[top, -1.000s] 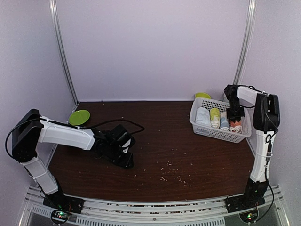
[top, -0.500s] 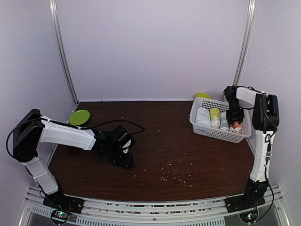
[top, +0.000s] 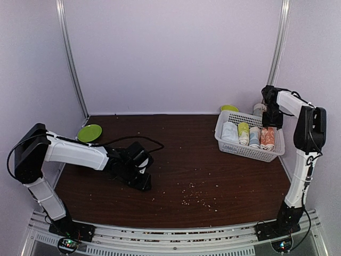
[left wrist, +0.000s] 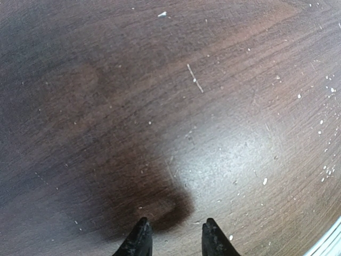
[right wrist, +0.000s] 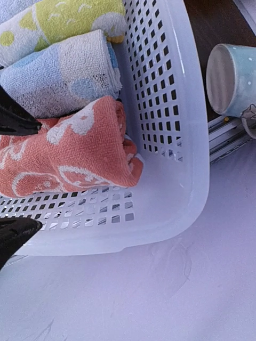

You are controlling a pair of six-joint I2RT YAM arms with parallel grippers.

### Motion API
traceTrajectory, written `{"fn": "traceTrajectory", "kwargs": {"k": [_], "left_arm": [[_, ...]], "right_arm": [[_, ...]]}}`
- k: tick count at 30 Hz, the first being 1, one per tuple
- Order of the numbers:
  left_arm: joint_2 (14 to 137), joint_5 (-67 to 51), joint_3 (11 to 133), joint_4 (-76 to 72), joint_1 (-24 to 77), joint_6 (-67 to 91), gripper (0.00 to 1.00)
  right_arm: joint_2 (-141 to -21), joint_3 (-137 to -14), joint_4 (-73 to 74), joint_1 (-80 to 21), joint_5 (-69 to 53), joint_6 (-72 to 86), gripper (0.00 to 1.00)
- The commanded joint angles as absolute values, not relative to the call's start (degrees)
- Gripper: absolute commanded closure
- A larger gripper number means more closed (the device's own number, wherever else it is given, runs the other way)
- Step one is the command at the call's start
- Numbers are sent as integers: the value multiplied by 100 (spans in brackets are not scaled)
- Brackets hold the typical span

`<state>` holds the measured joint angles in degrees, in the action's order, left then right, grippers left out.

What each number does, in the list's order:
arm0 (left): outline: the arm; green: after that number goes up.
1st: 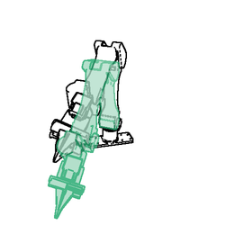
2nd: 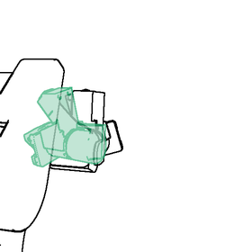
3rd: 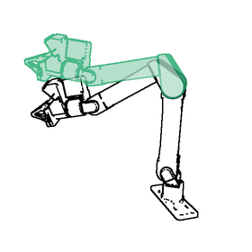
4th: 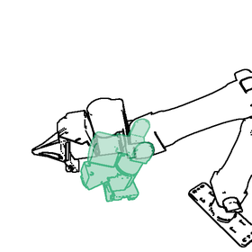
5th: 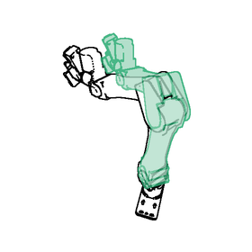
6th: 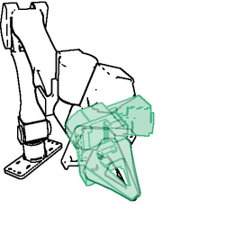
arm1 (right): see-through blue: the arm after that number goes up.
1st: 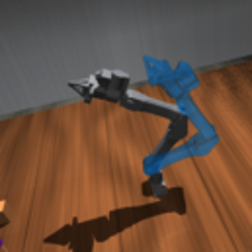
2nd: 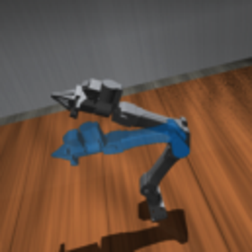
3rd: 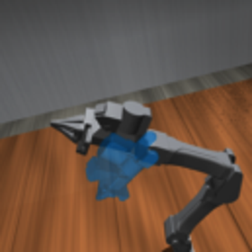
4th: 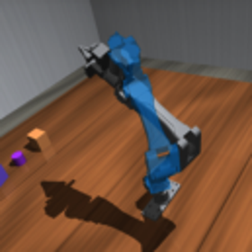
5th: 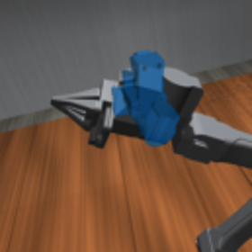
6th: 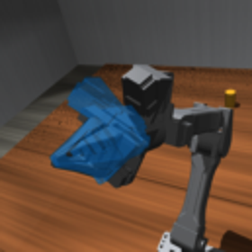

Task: Roll the towels
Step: Place the towel in the storage box, then smooth out the towel in the storage box.

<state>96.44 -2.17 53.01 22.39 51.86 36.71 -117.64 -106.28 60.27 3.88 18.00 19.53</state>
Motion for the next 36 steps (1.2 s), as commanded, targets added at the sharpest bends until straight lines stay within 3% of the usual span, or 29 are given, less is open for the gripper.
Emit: {"fn": "traceTrajectory", "kwargs": {"k": [1,6,13,18,25,30,36], "left_arm": [[9527,-217,5239,2093,5177,3670,67],[9590,-209,5244,2107,5177,3683,66],[9774,-201,5393,2221,5178,3688,67],[9835,-176,5440,2267,5177,3745,67],[9690,-118,5356,2285,5177,3848,67],[9481,-103,5230,2223,5201,3882,67],[9378,-126,5120,2111,5237,3882,67]], "right_arm": [[-11746,-10608,5847,528,1586,2172,51],[-11996,-10605,5692,652,1253,2276,62],[-12516,-11029,5728,728,1028,2292,67],[-12757,-11332,5745,747,1038,2324,67],[-12536,-11541,5767,765,927,2442,59],[-11856,-10982,5651,750,897,2473,53],[-10817,-9416,5101,547,933,2406,58]]}}
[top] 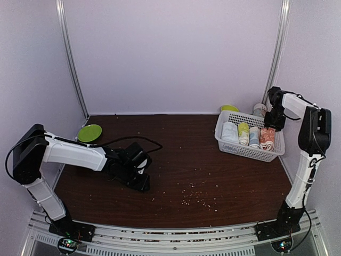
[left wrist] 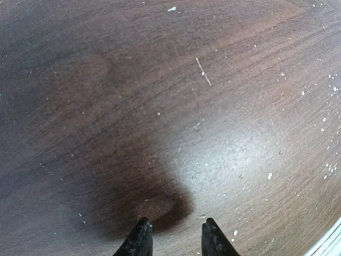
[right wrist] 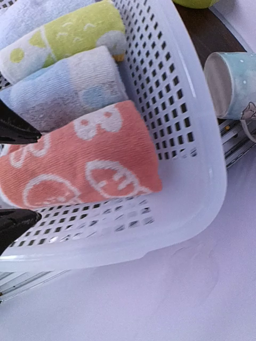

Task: Roll the towels
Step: Smooth out the towel in the storage box.

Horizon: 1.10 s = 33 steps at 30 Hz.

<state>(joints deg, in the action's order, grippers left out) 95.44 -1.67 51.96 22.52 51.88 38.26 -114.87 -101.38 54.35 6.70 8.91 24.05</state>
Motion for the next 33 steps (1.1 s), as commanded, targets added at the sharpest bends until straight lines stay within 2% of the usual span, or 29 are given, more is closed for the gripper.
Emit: {"fn": "traceTrajectory", "kwargs": {"k": [1,5,10,13,23,33], "left_arm": [[9374,-126,5123,2101,5245,3873,67],[9339,-108,5133,2100,5263,3837,67],[9282,-66,5115,2126,5265,3826,67],[9290,-28,5131,2180,5265,3823,67],[9242,51,5160,2272,5265,3849,67],[9155,68,5070,2246,5300,3849,67]], "right_arm": [[-10708,-9219,5051,519,957,2394,59],[-10648,-8726,4915,475,1084,2318,60],[-10868,-8623,4898,466,1284,2262,48],[-10992,-8616,4847,466,1351,2259,45],[-11291,-8513,5008,466,1967,2200,48],[-10578,-8443,4803,466,1023,2277,46]]}}
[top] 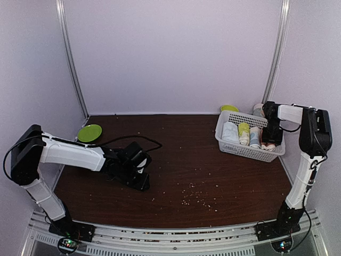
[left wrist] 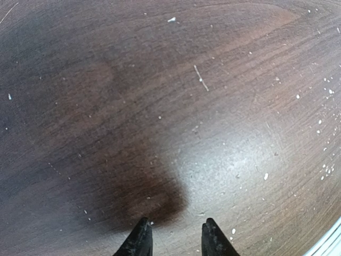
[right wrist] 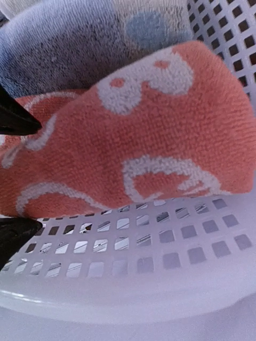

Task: Roll the towels
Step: Smooth out the towel in the storage box.

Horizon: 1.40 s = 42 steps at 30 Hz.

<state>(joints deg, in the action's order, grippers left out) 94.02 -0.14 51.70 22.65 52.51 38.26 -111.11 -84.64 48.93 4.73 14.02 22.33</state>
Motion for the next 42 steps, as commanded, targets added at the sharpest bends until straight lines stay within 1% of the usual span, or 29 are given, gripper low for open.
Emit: {"fn": "traceTrajectory", "kwargs": {"k": [1,3,6,10,17,23,27,30,37,39,42], "left_arm": [[9136,67,5052,2235,5300,3855,67],[9123,58,5024,2215,5300,3865,67],[9119,57,5010,2214,5309,3876,67],[9104,70,5005,2223,5309,3866,67],[9201,59,5059,2228,5309,3876,67],[9283,56,5130,2242,5309,3867,67],[9316,37,5133,2242,5309,3853,67],[9316,35,5132,2248,5309,3853,67],[9339,26,5155,2242,5314,3862,67],[9340,29,5150,2240,5311,3859,67],[9324,35,5134,2241,5314,3863,67]], "right_arm": [[-10468,-8413,4710,478,887,2307,46],[-10245,-8327,4499,519,471,2394,46],[-10107,-8268,4325,611,193,2572,46],[-10098,-8271,4312,729,668,2720,49],[-10646,-8707,4863,844,1507,2737,70],[-11000,-8866,5096,846,1809,2664,76],[-11132,-8789,5007,838,1574,2582,78],[-11101,-8627,4746,826,1035,2515,78],[-11074,-8616,4585,818,425,2501,76],[-11054,-8651,4630,818,431,2501,75],[-10874,-8650,4757,824,1002,2661,73]]}}
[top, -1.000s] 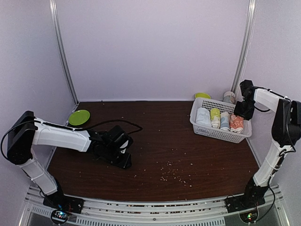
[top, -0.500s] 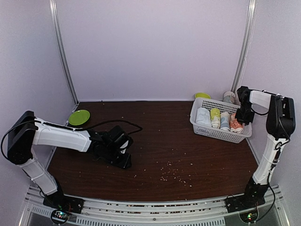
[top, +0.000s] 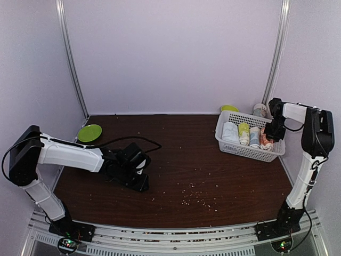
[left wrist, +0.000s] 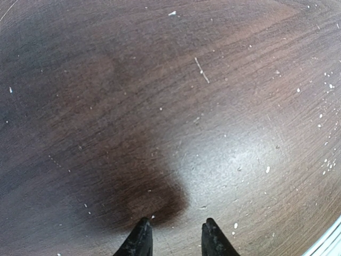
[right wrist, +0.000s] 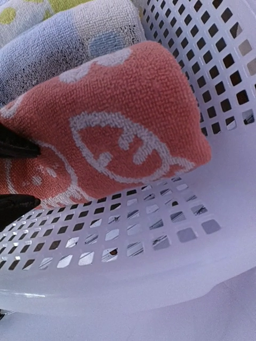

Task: Roll the towels
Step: Smooth out the towel in the storage box.

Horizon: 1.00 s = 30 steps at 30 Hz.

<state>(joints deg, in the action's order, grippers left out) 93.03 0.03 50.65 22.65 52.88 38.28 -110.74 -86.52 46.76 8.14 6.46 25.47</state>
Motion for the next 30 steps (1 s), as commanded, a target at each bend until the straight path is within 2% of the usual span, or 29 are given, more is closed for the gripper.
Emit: {"fn": "traceTrajectory", "kwargs": {"k": [1,7,11,30], "left_arm": [[9305,42,5126,2241,5314,3867,67],[9167,116,5046,2220,5314,3864,67],[9030,285,5011,2217,5313,3906,67],[7896,1449,4785,2394,5309,4181,67]], "right_arm": [[-10733,-8604,4737,826,1218,2742,72],[-10004,-8523,4613,811,1432,2939,59],[-9792,-8504,4554,792,1258,2874,55],[-9826,-7453,3668,782,881,2691,62]]}}
